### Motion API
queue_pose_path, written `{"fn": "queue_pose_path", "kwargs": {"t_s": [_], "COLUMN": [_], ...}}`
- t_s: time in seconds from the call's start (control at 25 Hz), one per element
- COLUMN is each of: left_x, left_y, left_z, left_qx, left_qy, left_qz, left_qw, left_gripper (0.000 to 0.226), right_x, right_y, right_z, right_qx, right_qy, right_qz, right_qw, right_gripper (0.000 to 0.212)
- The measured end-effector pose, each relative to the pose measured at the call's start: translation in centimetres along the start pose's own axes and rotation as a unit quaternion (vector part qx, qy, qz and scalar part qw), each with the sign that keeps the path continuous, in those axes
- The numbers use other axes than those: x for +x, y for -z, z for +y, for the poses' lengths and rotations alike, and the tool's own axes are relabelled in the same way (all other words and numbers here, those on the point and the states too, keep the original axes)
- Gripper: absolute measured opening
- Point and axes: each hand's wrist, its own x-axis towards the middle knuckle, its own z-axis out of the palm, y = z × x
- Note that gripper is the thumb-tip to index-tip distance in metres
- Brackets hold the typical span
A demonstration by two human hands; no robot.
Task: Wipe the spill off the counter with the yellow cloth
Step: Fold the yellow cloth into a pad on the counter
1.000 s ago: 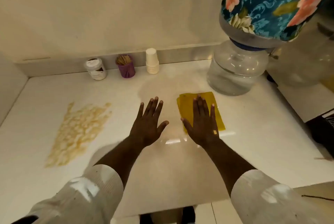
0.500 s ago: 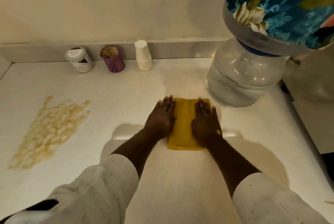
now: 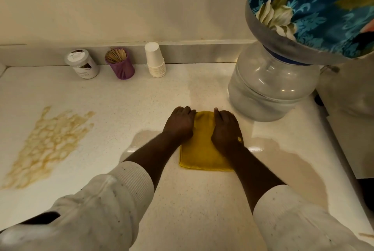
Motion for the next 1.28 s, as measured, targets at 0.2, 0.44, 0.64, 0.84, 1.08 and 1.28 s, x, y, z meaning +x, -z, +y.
{"fn": "queue_pose_path", "kwargs": {"t_s": [0.2,0.44,0.64,0.84,1.08,1.28], "left_x": [-0.2,-0.1,-1.9,-4.2,-7.9,-11.8], "left_y": [0.4,1.1,1.8,3.9,7.2,10.0], "left_z": [0.2,0.9,0.5,0.6,-0.3,-2.1], "left_qx": [-0.107,-0.13,-0.137,-0.174,-0.181,-0.17], "left_qy": [0.016,-0.026,-0.011,0.019,0.027,0.037], "left_qz": [0.018,0.025,0.064,0.065,0.125,0.161], "left_qw": [0.994,0.991,0.988,0.982,0.975,0.971], "left_gripper": [0.04,0.05,0.02,0.016,0.015,0.018], "right_x": [-0.3,-1.0,-1.9,-2.4,-3.5,-5.0], "right_y": [0.2,0.4,1.5,2.9,4.9,6.7], "right_z": [-0.5,-0.1,-0.2,-1.7,-5.3,-9.7], "right_qx": [0.014,0.01,0.021,0.015,0.029,0.049], "right_qy": [0.01,0.056,0.084,0.126,0.142,0.165], "right_qz": [0.074,0.139,0.195,0.257,0.297,0.291], "right_qw": [0.997,0.989,0.977,0.958,0.944,0.941], "right_gripper": [0.035,0.036,0.04,0.029,0.027,0.03]}}
